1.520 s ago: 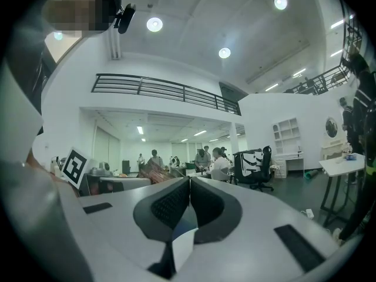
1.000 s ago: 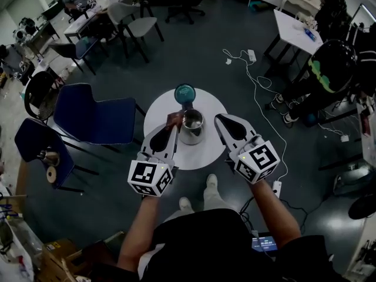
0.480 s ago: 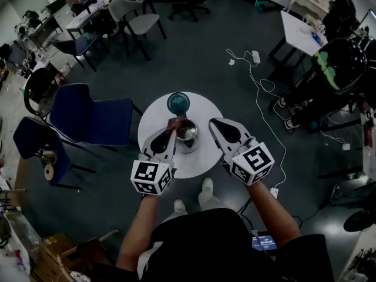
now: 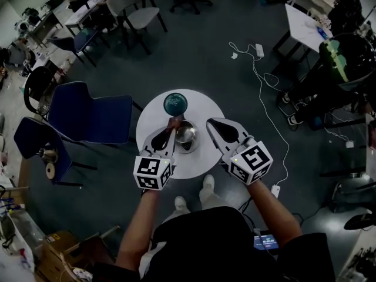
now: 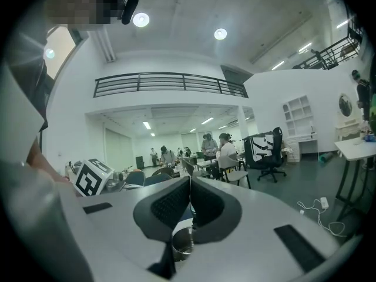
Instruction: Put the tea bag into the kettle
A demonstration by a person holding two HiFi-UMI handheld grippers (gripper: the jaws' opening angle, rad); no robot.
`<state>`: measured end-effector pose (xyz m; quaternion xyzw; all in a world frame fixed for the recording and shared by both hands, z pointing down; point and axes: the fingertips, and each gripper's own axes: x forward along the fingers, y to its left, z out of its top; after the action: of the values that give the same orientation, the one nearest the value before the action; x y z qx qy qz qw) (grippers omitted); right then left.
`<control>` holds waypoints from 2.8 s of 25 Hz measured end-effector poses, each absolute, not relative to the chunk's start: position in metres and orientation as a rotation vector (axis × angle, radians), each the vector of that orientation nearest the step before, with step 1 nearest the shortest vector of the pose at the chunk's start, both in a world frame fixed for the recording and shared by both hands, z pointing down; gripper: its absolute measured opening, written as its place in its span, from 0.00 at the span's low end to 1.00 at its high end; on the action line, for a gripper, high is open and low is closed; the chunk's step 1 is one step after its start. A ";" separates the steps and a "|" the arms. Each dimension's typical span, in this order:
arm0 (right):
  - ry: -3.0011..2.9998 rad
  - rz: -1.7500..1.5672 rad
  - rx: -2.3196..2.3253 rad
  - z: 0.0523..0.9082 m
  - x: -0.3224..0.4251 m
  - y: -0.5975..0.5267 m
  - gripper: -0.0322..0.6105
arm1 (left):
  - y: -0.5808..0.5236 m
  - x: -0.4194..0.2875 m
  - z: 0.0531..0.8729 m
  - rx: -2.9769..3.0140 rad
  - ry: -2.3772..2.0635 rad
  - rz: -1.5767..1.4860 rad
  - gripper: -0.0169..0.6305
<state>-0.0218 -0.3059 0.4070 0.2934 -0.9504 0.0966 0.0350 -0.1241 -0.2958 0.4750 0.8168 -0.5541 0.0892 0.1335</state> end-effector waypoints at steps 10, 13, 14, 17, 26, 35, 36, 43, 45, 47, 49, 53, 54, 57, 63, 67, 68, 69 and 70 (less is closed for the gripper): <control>-2.890 0.353 0.914 0.430 -0.003 -0.323 0.08 | -0.315 -0.109 0.515 2.337 -1.564 0.377 0.09; -2.879 0.366 0.917 0.438 0.001 -0.327 0.08 | -0.318 -0.109 0.529 2.314 -1.550 0.420 0.09; -2.875 0.375 0.920 0.440 0.002 -0.328 0.08 | -0.319 -0.109 0.532 2.306 -1.546 0.433 0.09; -2.862 0.398 0.921 0.448 0.006 -0.332 0.08 | -0.322 -0.107 0.543 2.292 -1.539 0.473 0.09; -2.850 0.443 0.914 0.464 0.012 -0.339 0.08 | -0.327 -0.103 0.570 2.266 -1.509 0.618 0.09; -2.832 0.470 0.911 0.475 0.011 -0.344 0.08 | -0.333 -0.103 0.587 2.285 -1.485 0.755 0.09; -2.830 0.473 0.913 0.476 0.011 -0.345 0.08 | -0.334 -0.103 0.589 2.289 -1.481 0.773 0.09; -2.817 0.484 0.914 0.485 0.014 -0.347 0.08 | -0.336 -0.101 0.600 2.275 -1.450 0.818 0.09; -2.812 0.481 0.907 0.486 0.012 -0.347 0.08 | -0.337 -0.102 0.601 2.274 -1.437 0.815 0.09; -2.811 0.478 0.904 0.485 0.011 -0.348 0.08 | -0.338 -0.103 0.602 2.268 -1.430 0.829 0.09; -2.811 0.478 0.902 0.485 0.010 -0.348 0.08 | -0.338 -0.103 0.606 2.258 -1.423 0.849 0.09; -2.807 0.481 0.905 0.487 0.013 -0.348 0.08 | -0.338 -0.102 0.613 2.250 -1.407 0.895 0.09; -2.806 0.483 0.907 0.488 0.014 -0.348 0.08 | -0.338 -0.101 0.615 2.249 -1.404 0.902 0.09; -2.802 0.488 0.909 0.490 0.016 -0.348 0.08 | -0.338 -0.101 0.618 2.245 -1.399 0.914 0.09; -2.795 0.502 0.906 0.494 0.017 -0.347 0.08 | -0.338 -0.099 0.626 2.257 -1.388 1.000 0.09; -2.789 0.510 0.903 0.498 0.018 -0.348 0.08 | -0.340 -0.100 0.630 2.249 -1.394 1.022 0.09; -2.787 0.512 0.903 0.498 0.018 -0.348 0.08 | -0.341 -0.101 0.631 2.248 -1.396 1.023 0.09; -2.785 0.514 0.903 0.499 0.019 -0.348 0.08 | -0.341 -0.101 0.631 2.247 -1.397 1.022 0.09; -2.784 0.515 0.903 0.500 0.019 -0.348 0.08 | -0.341 -0.101 0.632 2.247 -1.398 1.019 0.09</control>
<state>0.0192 -0.3480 0.5002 0.3027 -0.9334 0.1728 0.0850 -0.1008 -0.3410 0.6318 0.7832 -0.4872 0.3551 0.1522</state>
